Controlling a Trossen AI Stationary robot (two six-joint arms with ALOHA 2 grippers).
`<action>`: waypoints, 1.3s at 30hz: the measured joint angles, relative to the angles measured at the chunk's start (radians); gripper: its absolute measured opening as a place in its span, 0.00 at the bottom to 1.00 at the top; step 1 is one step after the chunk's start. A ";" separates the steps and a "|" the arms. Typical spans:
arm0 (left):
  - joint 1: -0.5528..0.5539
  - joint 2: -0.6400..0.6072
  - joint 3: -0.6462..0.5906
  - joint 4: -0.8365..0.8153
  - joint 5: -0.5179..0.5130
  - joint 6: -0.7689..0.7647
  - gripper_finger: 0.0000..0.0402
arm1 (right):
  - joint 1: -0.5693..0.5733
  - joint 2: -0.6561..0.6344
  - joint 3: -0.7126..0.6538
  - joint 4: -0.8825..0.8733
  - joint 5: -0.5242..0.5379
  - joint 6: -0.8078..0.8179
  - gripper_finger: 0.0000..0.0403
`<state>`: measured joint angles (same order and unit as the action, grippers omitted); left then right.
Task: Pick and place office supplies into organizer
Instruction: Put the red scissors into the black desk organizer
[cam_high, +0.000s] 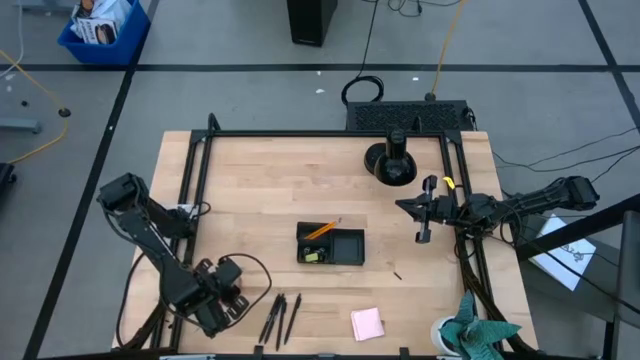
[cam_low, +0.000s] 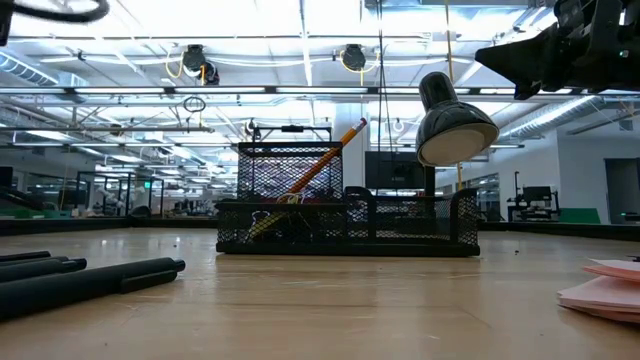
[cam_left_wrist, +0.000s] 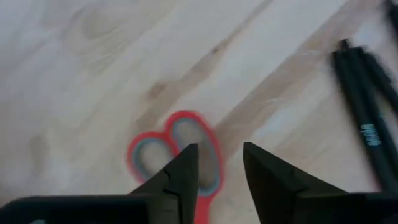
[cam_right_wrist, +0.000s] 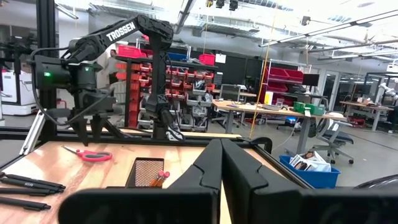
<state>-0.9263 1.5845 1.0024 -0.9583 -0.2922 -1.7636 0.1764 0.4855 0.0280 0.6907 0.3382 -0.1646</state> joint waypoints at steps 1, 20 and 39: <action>0.005 0.000 0.000 0.018 -0.008 0.013 0.35 | 0.000 0.000 0.000 0.000 0.000 0.000 0.00; 0.023 0.106 -0.002 0.019 0.147 0.055 0.38 | 0.000 0.000 0.000 -0.001 0.000 0.000 0.00; 0.025 0.137 -0.001 -0.010 0.174 0.067 0.38 | 0.000 0.000 0.000 0.001 0.000 0.000 0.00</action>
<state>-0.9014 1.7213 1.0012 -0.9688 -0.1182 -1.6967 0.1764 0.4858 0.0282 0.6914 0.3382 -0.1646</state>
